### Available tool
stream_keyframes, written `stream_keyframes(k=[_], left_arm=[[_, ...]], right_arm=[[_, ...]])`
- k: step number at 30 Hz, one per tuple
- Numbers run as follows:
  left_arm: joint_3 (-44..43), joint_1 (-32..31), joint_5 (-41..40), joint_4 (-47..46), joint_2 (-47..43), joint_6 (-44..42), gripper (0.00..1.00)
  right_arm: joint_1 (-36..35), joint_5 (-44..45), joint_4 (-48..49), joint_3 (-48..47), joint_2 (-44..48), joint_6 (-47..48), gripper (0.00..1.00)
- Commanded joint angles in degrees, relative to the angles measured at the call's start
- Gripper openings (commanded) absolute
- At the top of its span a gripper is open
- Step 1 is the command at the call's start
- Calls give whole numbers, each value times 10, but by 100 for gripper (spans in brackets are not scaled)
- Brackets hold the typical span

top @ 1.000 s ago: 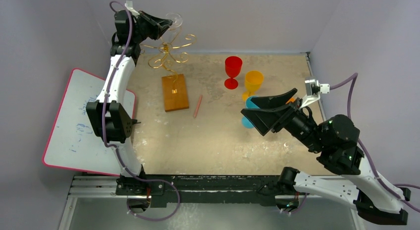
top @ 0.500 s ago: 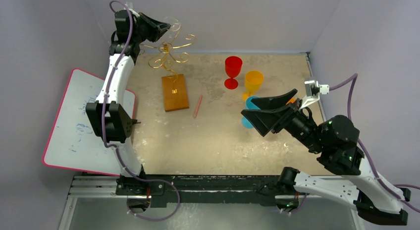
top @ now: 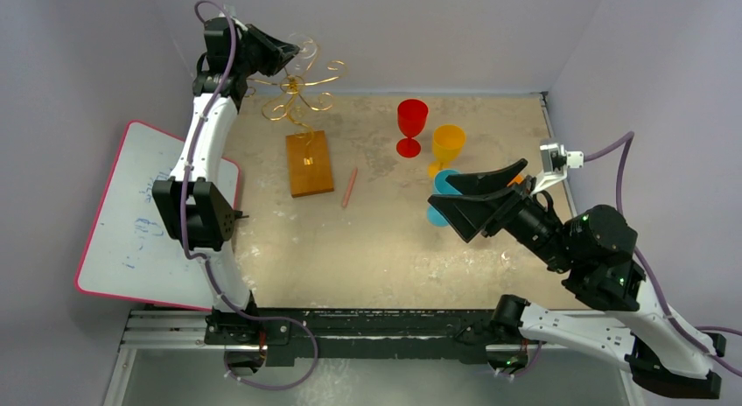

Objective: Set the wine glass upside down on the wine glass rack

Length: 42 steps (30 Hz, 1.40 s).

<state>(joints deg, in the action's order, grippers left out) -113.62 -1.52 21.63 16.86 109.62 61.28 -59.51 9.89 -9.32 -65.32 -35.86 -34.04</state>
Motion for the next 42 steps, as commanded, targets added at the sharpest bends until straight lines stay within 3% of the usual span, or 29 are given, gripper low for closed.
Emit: stream_keyframes(k=[1,9,21,34,42], left_arm=[[-39,3,-3,-7,-3,-20,9],[-42,3,-23,13,-1,-32,13],[-60,4,-53,47,-8,-72,27],[-68,4,-100,75,-36,-109,30],[-71,4,-127,92,-76,-137,48]], right_arm=[[0,11,18,-8,0,2,100],[0,10,7,-17,-4,2,100],[0,19,-11,-18,-22,4,100],[0,23,-26,-21,-37,-2,100],[0,83,-96,-51,-75,-23,100]])
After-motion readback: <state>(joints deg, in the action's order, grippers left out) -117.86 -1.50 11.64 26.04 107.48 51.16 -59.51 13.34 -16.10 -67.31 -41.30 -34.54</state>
